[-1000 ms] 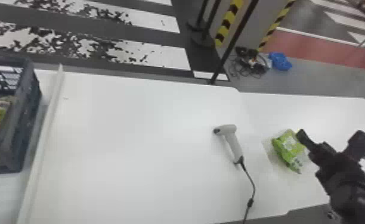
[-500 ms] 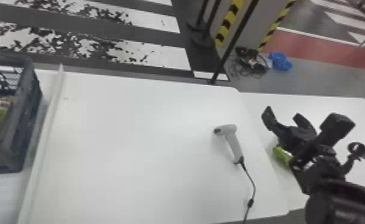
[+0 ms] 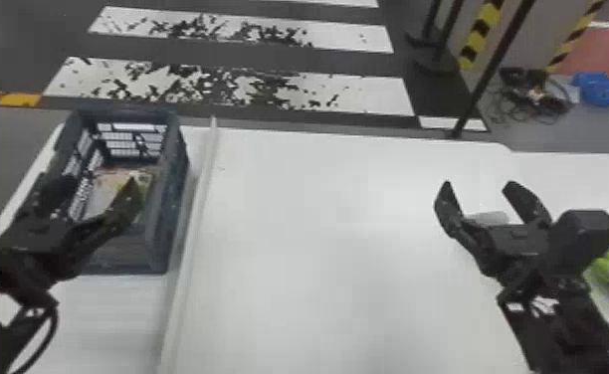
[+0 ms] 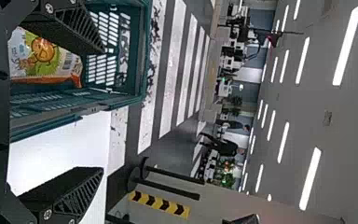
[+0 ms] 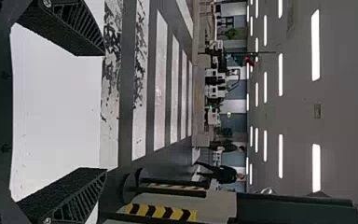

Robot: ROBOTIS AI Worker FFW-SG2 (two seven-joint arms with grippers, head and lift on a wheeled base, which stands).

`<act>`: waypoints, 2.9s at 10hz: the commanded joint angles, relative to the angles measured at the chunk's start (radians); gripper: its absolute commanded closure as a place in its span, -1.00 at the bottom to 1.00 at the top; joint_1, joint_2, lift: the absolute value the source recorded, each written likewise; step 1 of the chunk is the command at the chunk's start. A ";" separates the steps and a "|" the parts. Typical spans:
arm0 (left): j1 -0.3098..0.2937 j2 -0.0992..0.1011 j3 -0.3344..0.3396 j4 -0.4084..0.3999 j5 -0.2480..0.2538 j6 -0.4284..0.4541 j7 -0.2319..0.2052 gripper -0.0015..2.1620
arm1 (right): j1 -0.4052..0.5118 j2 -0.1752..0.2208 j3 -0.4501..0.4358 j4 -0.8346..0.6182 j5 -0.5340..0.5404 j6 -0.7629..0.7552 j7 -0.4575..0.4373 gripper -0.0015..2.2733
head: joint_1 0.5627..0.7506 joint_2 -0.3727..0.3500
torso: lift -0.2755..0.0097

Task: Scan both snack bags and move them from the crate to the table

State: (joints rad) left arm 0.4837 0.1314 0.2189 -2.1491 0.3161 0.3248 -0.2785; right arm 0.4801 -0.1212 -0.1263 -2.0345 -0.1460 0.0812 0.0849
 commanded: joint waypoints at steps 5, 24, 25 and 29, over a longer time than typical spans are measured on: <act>0.007 0.002 -0.010 0.003 -0.029 -0.031 -0.016 -0.88 | 0.043 0.064 0.129 0.062 0.046 -0.205 -0.042 -0.95 | 0.41 0.13 | 0.32; -0.798 0.352 -0.363 0.660 -0.566 0.527 -0.570 -0.87 | 0.060 0.052 0.120 0.063 0.034 -0.189 -0.036 -0.94 | 0.41 0.40 | 0.32; -0.817 0.344 -0.392 0.690 -0.583 0.527 -0.573 -0.88 | 0.052 0.048 0.125 0.063 0.028 -0.183 -0.034 -0.94 | 0.41 0.39 | 0.32; -0.919 0.278 -0.529 0.893 -0.683 0.564 -0.588 -0.92 | 0.048 0.032 0.120 0.060 0.000 -0.165 -0.027 -0.94 | 0.41 0.33 | 0.32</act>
State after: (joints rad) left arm -0.4261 0.4214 -0.3003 -1.2841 -0.3521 0.8879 -0.8672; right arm 0.5276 -0.0872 -0.0056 -1.9741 -0.1431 -0.0837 0.0580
